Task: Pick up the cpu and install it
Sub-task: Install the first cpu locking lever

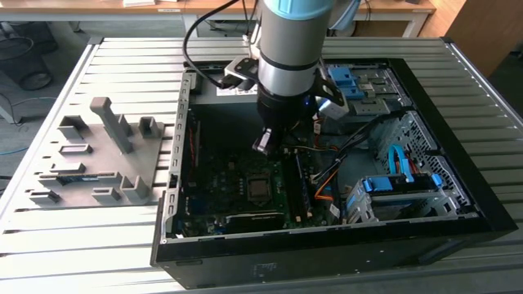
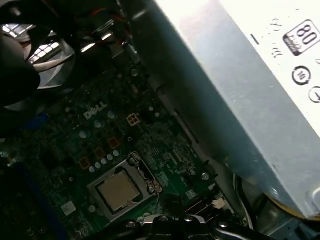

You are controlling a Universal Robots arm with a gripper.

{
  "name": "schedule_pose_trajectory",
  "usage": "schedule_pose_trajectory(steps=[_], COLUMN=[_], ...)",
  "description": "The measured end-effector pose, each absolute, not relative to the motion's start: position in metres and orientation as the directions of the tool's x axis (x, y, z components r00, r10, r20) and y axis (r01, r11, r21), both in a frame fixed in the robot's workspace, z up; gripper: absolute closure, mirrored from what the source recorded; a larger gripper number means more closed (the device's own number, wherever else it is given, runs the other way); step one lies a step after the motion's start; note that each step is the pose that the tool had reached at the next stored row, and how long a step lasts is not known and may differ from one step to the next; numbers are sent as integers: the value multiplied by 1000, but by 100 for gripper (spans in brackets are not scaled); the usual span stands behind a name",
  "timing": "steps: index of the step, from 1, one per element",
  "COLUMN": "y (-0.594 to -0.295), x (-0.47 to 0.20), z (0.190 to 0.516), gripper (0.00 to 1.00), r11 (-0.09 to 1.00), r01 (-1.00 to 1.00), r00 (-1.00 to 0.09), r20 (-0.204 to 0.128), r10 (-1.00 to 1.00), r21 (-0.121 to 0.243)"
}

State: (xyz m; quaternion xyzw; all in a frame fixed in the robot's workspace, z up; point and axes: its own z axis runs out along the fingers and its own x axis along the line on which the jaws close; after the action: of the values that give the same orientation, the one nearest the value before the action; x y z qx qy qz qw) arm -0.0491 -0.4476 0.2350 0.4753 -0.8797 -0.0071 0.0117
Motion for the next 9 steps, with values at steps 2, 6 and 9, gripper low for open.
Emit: schedule_pose_trajectory(steps=[2,6,9], y=[-448,-448,-448], x=[-49,-49,-49], z=[233,229,226], gripper=[90,90,90], r11=[518,454,407], r01=[-855,-891,-913], r00=[-518,-454,-407], r20=[14,14,14], r10=[-855,-891,-913], r21=[24,24,24])
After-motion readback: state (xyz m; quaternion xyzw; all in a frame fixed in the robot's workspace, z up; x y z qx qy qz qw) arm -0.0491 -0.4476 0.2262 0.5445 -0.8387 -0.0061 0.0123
